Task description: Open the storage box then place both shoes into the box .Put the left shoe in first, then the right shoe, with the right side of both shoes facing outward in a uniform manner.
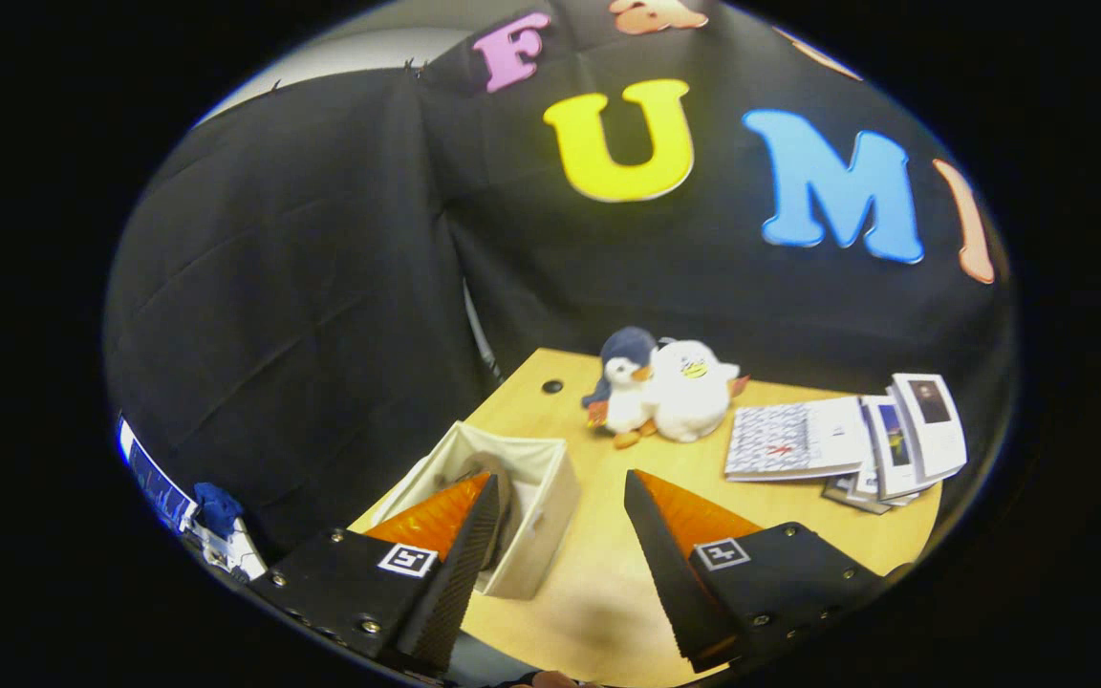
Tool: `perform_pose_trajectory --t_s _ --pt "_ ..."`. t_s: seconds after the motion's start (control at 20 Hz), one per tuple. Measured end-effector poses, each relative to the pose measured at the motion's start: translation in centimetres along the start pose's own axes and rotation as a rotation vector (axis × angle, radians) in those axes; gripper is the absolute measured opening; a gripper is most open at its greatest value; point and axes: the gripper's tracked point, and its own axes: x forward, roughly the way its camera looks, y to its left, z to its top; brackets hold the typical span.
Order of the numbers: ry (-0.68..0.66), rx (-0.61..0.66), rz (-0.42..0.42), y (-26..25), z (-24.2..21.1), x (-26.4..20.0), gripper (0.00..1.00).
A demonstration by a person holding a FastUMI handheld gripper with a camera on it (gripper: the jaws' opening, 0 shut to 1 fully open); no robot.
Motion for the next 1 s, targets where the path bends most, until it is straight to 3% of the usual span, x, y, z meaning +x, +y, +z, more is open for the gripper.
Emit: perform_pose_trajectory --t_s 0.25,0.45,0.7,1.0 --pt "-0.263 0.020 -0.190 -7.0 5.7 -9.3 0.83" --pt "-0.392 0.001 -0.321 -11.4 8.5 -15.4 0.84" --pt "-0.468 0.031 -0.423 -14.7 9.2 -20.4 0.97" --pt "-0.475 0.059 -0.477 -17.1 8.4 -22.4 0.97"
